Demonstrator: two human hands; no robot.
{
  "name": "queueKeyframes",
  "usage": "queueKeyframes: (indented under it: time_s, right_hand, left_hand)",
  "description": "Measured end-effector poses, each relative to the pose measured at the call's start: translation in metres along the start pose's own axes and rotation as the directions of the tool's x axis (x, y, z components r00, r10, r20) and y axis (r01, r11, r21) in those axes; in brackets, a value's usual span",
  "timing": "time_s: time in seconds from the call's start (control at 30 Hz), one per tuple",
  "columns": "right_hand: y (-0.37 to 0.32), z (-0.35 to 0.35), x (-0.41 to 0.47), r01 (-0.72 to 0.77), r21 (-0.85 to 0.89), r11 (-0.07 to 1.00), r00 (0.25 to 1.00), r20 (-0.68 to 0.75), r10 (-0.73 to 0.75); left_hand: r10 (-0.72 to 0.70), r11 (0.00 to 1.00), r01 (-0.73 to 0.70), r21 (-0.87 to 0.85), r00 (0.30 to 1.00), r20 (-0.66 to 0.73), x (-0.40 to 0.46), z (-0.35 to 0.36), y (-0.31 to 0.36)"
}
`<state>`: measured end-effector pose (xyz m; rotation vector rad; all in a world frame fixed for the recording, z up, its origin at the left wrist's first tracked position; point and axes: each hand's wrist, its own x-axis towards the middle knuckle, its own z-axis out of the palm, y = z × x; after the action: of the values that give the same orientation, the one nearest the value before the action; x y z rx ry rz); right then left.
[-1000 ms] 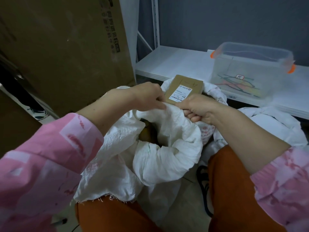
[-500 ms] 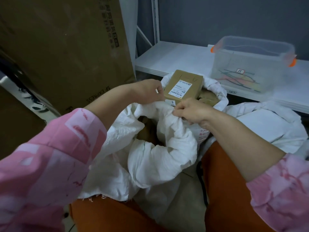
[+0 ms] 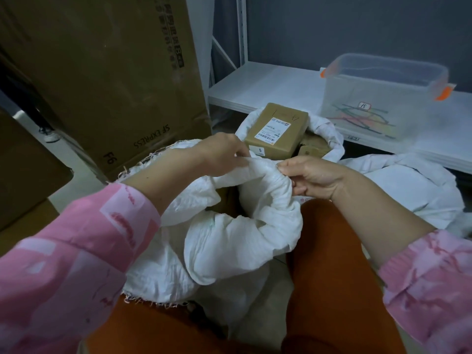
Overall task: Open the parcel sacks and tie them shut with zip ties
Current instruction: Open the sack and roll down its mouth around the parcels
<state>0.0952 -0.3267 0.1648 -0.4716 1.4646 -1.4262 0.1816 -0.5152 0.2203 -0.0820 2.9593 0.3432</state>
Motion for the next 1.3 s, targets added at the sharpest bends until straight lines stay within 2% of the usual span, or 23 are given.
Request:
queueKeyframes:
  time_s: [0.07,0.1,0.13,0.2,0.23,0.27,0.33,0.4,0.47,0.53,0.6,0.7,0.87,1.03,1.13,1.2,1.27,1.3]
  right_hand:
    - [-0.002,0.000,-0.005,-0.022,-0.022,1.000,0.998,-0.060,0.021]
    - [-0.005,0.001,-0.007,-0.036,-0.110,0.993,0.989,-0.145,0.020]
    - [-0.009,0.002,-0.008,-0.054,-0.272,0.961,0.964,-0.265,-0.021]
    - [-0.019,0.010,-0.011,-0.105,-0.608,0.787,0.853,-0.462,-0.244]
    - [-0.025,0.018,-0.012,-0.105,-0.695,0.712,0.808,-0.477,-0.346]
    - [-0.031,0.027,-0.013,-0.100,-0.752,0.652,0.798,-0.452,-0.399]
    - [-0.039,0.046,-0.013,-0.097,-0.825,0.557,0.841,-0.367,-0.398]
    - [-0.041,0.054,-0.006,-0.084,-0.829,0.553,0.843,-0.356,-0.404]
    - [-0.040,0.053,0.002,-0.086,-0.812,0.578,0.799,-0.402,-0.446]
    - [-0.038,0.050,0.005,-0.130,-0.827,0.547,0.767,-0.434,-0.473]
    - [-0.036,0.047,0.004,-0.179,-0.828,0.532,0.744,-0.467,-0.478]
    - [-0.034,0.047,0.002,-0.221,-0.830,0.512,0.705,-0.499,-0.504]
    - [-0.032,0.052,0.004,-0.201,-0.869,0.452,0.679,-0.456,-0.576]
    - [-0.028,0.051,0.007,-0.148,-0.880,0.452,0.659,-0.428,-0.618]
    - [-0.026,0.048,0.008,-0.137,-0.877,0.461,0.652,-0.430,-0.625]
    - [-0.025,0.043,0.009,-0.142,-0.872,0.469,0.634,-0.444,-0.633]
    - [-0.024,0.037,0.011,-0.151,-0.855,0.496,0.621,-0.472,-0.626]
    - [-0.024,0.033,0.011,-0.161,-0.841,0.517,0.618,-0.494,-0.612]
  left_hand:
    - [-0.009,0.999,0.010,0.039,1.000,-0.017,0.002,0.003,0.006]
    - [-0.023,0.997,0.023,0.070,1.000,-0.012,0.002,0.003,0.009]
    - [-0.044,0.994,0.045,0.103,0.999,-0.010,0.003,0.002,0.013]
    - [-0.090,0.986,0.094,0.135,0.995,-0.037,0.007,-0.003,0.019]
    - [-0.103,0.985,0.110,0.131,0.993,-0.061,0.010,-0.006,0.023]
    - [-0.109,0.987,0.119,0.110,0.990,-0.092,0.012,-0.009,0.028]
    - [-0.114,0.993,0.119,0.028,0.984,-0.140,0.013,-0.014,0.039]
    - [-0.104,0.995,0.101,-0.025,0.985,-0.139,0.013,-0.016,0.048]
    - [-0.097,0.993,0.085,-0.085,0.986,-0.137,0.010,-0.015,0.047]
    - [-0.118,0.982,0.088,-0.168,0.977,-0.179,0.003,-0.018,0.041]
    - [-0.170,0.985,0.156,-0.072,0.948,-0.271,-0.005,-0.024,0.031]
    - [-0.305,0.925,0.361,0.121,0.893,-0.330,-0.016,-0.027,0.010]
    - [-0.400,0.881,0.461,0.107,0.846,-0.352,-0.018,-0.012,-0.013]
    - [-0.517,0.856,0.503,-0.118,0.824,-0.233,-0.010,-0.004,-0.029]
    - [-0.500,0.849,0.435,-0.300,0.844,-0.194,-0.006,0.003,-0.038]
    - [-0.475,0.844,0.409,-0.346,0.870,-0.130,-0.006,0.005,-0.037]
    - [-0.498,0.760,0.422,-0.494,0.867,-0.024,-0.008,-0.001,-0.039]
    - [-0.507,0.628,0.424,-0.653,0.859,0.071,-0.009,-0.007,-0.040]
